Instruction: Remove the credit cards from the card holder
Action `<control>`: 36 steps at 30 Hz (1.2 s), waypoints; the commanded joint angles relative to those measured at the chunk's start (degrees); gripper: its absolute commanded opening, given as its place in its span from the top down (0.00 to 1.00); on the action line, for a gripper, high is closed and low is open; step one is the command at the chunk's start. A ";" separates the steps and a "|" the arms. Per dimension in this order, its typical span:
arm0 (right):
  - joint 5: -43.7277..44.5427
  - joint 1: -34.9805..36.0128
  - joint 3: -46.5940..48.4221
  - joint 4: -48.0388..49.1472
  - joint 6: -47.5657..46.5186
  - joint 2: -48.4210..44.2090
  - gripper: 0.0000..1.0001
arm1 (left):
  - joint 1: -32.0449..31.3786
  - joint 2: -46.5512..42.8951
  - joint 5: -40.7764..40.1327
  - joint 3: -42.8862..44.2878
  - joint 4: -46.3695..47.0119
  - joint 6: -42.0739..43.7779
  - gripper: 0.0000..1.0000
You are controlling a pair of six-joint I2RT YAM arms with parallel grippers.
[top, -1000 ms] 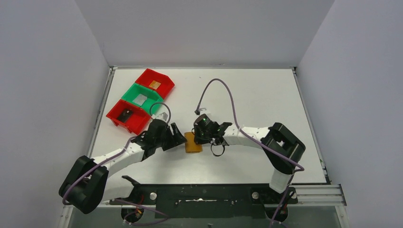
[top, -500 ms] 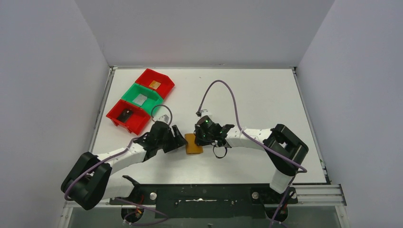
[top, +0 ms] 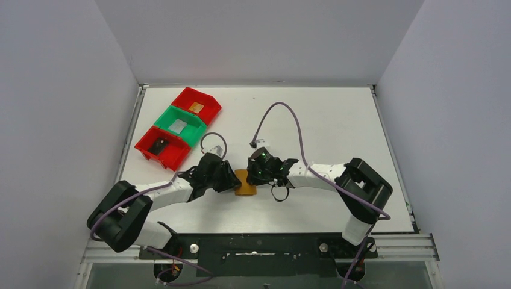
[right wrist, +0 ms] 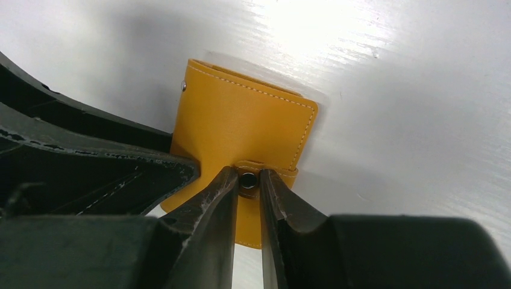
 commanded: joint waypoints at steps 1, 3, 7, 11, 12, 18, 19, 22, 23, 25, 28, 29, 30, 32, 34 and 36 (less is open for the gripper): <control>-1.14 -0.59 -1.89 2.56 1.46 -3.47 0.87 | -0.35 1.67 -5.09 1.25 -6.20 2.40 0.65; -1.89 -1.13 -2.58 3.45 1.66 -4.33 0.88 | -0.38 1.83 -5.60 1.06 -6.74 2.56 0.66; -2.46 -1.86 -3.23 3.97 1.93 -5.29 0.88 | -0.40 1.75 -5.70 0.60 -6.73 2.48 0.68; -2.58 -2.36 -4.24 4.70 2.19 -6.36 0.89 | -0.40 1.92 -5.80 0.34 -6.50 2.48 0.70; -3.06 -2.55 -4.74 5.64 2.22 -6.81 0.90 | -0.39 1.96 -5.70 0.33 -6.42 2.48 0.70; -5.57 -3.39 -6.94 9.59 3.10 -7.99 0.89 | -0.40 1.25 -4.37 0.17 -5.07 2.48 0.70; -5.97 -3.51 -7.15 10.04 3.24 -8.00 0.91 | -0.40 1.01 -4.13 0.03 -4.73 2.48 0.70; -7.16 -3.78 -7.24 10.53 3.09 -7.31 0.92 | -0.38 -0.40 -1.36 0.05 -2.42 2.72 0.64; -7.69 -3.74 -7.06 10.55 2.63 -6.87 0.92 | -0.51 -1.15 -0.09 0.06 -1.43 2.81 0.61; -7.98 -3.73 -6.45 9.81 2.29 -5.93 0.91 | -0.75 -2.77 1.13 0.22 0.12 2.69 0.55; -8.50 -3.80 -6.45 10.16 2.29 -5.21 0.91 | -1.10 -4.31 1.71 0.09 1.85 2.94 0.51; -8.80 -3.72 -6.55 10.62 2.35 -5.19 0.91 | -1.09 -4.17 1.62 0.07 1.84 3.07 0.50; -9.28 -3.65 -6.65 11.13 2.44 -5.23 0.91 | -1.15 -3.67 1.38 0.25 1.10 3.20 0.50; -9.97 -3.68 -6.71 11.98 2.53 -5.27 0.91 | -1.16 -1.77 1.17 0.68 -1.18 3.76 0.50; -10.63 -3.82 -6.96 12.91 3.15 -5.21 0.91 | -1.53 0.62 0.88 0.85 -2.31 4.40 0.51; -11.49 -3.98 -7.39 14.35 3.77 -5.03 0.91 | -2.34 2.44 0.26 1.21 -4.07 4.44 0.52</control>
